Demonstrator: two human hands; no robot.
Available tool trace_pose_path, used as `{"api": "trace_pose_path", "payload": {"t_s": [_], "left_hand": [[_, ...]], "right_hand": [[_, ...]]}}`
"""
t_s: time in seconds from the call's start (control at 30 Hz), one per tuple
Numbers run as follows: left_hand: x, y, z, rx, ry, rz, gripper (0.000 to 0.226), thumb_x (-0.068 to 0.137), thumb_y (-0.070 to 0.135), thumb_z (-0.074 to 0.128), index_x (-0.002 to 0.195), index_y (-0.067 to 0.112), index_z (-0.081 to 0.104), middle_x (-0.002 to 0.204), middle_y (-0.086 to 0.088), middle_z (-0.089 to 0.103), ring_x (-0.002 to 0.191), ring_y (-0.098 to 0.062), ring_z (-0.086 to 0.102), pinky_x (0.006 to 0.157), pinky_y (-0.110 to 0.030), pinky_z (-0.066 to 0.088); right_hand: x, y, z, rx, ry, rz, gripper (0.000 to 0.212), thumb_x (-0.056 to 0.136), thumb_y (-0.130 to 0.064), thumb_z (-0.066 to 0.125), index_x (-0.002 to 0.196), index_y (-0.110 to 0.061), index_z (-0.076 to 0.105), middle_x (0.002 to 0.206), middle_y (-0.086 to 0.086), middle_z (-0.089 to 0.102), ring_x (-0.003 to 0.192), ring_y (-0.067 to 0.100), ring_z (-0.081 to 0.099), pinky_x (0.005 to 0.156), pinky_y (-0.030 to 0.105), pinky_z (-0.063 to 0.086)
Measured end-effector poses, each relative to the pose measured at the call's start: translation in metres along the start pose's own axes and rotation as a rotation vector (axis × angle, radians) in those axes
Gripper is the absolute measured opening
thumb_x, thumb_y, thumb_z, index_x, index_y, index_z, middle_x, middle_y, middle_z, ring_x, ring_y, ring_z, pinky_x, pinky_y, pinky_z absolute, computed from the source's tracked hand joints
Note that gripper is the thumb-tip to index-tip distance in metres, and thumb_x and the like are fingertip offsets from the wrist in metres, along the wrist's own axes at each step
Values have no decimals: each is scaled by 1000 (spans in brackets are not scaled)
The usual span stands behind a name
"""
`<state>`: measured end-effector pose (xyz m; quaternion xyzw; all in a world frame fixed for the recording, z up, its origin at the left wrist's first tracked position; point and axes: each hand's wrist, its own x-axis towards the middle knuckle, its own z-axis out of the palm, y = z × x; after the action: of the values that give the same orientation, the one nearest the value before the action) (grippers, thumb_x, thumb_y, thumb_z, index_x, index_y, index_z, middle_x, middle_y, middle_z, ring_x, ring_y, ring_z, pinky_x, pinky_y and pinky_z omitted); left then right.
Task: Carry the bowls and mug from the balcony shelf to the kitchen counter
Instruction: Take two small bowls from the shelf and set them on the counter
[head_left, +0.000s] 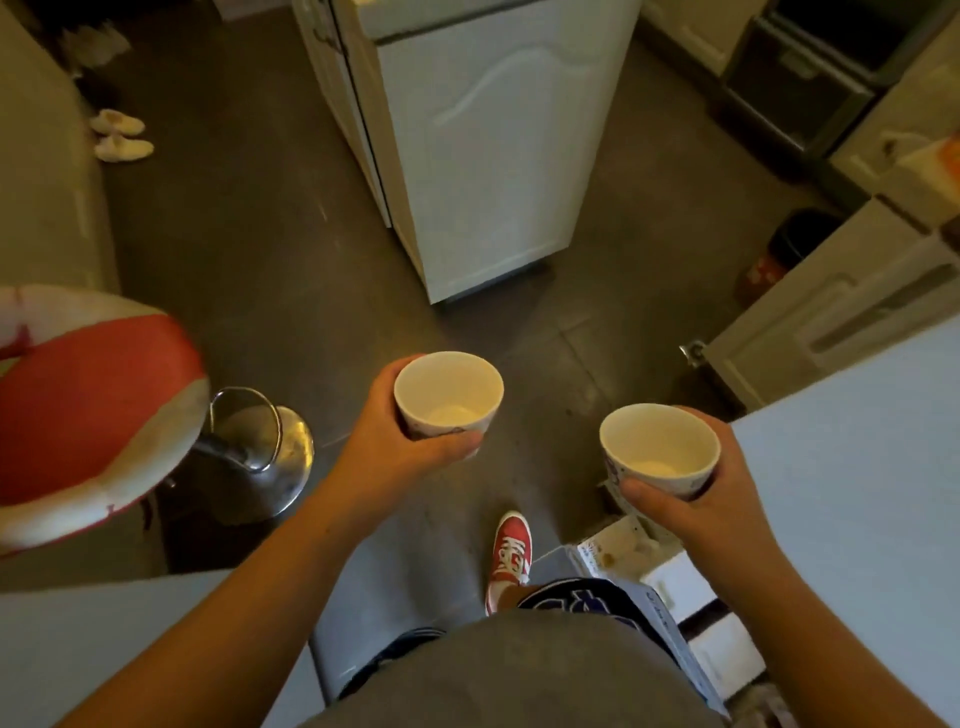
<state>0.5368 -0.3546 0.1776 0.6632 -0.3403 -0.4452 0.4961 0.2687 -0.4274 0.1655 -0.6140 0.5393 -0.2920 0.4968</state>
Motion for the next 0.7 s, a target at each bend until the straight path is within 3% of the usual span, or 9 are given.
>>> {"api": "trace_pose_path", "payload": {"t_s": [0.1, 0.23, 0.47, 0.6, 0.7], "left_hand": [[41, 12, -2, 28, 6, -6, 74, 51, 42, 80, 115, 47, 44, 114, 24, 54, 104, 1, 59, 67, -7, 51], [86, 27, -11, 46, 33, -8, 72, 53, 38, 80, 115, 45, 44, 104, 36, 57, 100, 14, 56, 67, -5, 50], [189, 41, -35, 89, 57, -46, 70, 58, 35, 79, 117, 46, 43, 116, 26, 53, 106, 0, 58, 71, -13, 52], [272, 54, -48, 114, 8, -33, 70, 55, 38, 79, 114, 47, 42, 115, 26, 51, 104, -5, 57, 65, -8, 52], [336, 71, -46, 114, -90, -30, 74, 52, 40, 80, 116, 47, 42, 116, 23, 52, 104, -4, 58, 67, -8, 53]], "right_hand": [[60, -13, 2, 1, -42, 0, 83, 55, -37, 76, 128, -34, 37, 111, -32, 47, 97, -8, 56, 64, 0, 46], [132, -34, 14, 32, -120, -10, 88, 55, -38, 81, 131, -36, 37, 115, -29, 49, 104, 1, 55, 79, 14, 48], [252, -57, 52, 59, -135, -33, 86, 65, -16, 88, 133, -33, 38, 119, -18, 52, 110, 1, 52, 83, 16, 48], [315, -66, 66, 48, -78, -36, 85, 64, -15, 88, 131, -34, 39, 116, -28, 49, 107, -4, 53, 72, 4, 49], [351, -72, 62, 47, 12, 0, 84, 61, -19, 89, 126, -39, 40, 114, -30, 49, 101, -16, 53, 68, -2, 46]]}}
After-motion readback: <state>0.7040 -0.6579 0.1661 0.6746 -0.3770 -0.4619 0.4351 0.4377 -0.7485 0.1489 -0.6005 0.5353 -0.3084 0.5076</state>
